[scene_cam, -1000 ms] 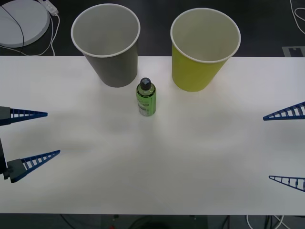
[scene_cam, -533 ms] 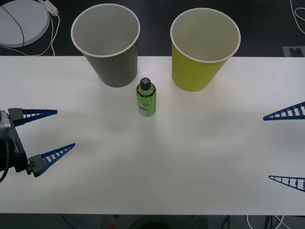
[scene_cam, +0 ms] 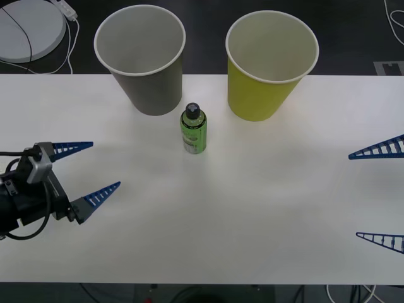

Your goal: Put the can into the green bin and the plastic bottle into the gray bin

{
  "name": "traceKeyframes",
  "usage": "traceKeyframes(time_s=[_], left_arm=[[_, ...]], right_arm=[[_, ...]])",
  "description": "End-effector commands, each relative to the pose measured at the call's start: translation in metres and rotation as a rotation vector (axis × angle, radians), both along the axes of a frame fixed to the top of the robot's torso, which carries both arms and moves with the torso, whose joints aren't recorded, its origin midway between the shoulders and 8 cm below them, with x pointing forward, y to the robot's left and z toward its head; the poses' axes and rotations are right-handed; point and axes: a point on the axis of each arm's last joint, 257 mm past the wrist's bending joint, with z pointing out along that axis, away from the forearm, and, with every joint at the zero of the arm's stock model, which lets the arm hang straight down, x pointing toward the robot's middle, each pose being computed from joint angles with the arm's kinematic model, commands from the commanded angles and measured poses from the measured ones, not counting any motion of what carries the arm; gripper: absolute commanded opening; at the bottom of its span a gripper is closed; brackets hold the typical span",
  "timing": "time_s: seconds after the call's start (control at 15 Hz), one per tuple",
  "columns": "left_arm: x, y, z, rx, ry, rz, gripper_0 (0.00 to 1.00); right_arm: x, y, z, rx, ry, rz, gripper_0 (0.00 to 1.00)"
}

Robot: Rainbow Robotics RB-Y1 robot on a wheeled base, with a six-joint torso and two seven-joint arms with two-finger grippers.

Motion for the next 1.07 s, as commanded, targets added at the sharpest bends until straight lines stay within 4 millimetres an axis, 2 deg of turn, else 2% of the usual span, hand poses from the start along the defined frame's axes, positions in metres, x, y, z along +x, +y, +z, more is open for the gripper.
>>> traceKeyframes(time_s=[0.07, 0.4, 0.73, 0.93, 1.07], left_arm=[[0.011, -0.007, -0.006, -0.006, -0.015, 0.028, 1.0], [0.032, -0.019, -0.02, -0.019, -0.019, 0.042, 1.0], [0.054, -0.04, -0.026, -0.025, -0.044, 0.044, 1.0], [0.06, -0.053, -0.031, -0.026, -0.048, 0.036, 1.0], [0.058, -0.07, -0.035, -0.042, -0.046, 0.022, 1.0]], right_arm=[[0.0, 0.0, 0.0, 0.0, 0.0, 0.0, 1.0], [0.0, 0.0, 0.0, 0.0, 0.0, 0.0, 1.0], [0.0, 0.0, 0.0, 0.0, 0.0, 0.0, 1.0], [0.0, 0.0, 0.0, 0.0, 0.0, 0.0, 1.0], [0.0, 0.0, 0.0, 0.0, 0.0, 0.0, 1.0]])
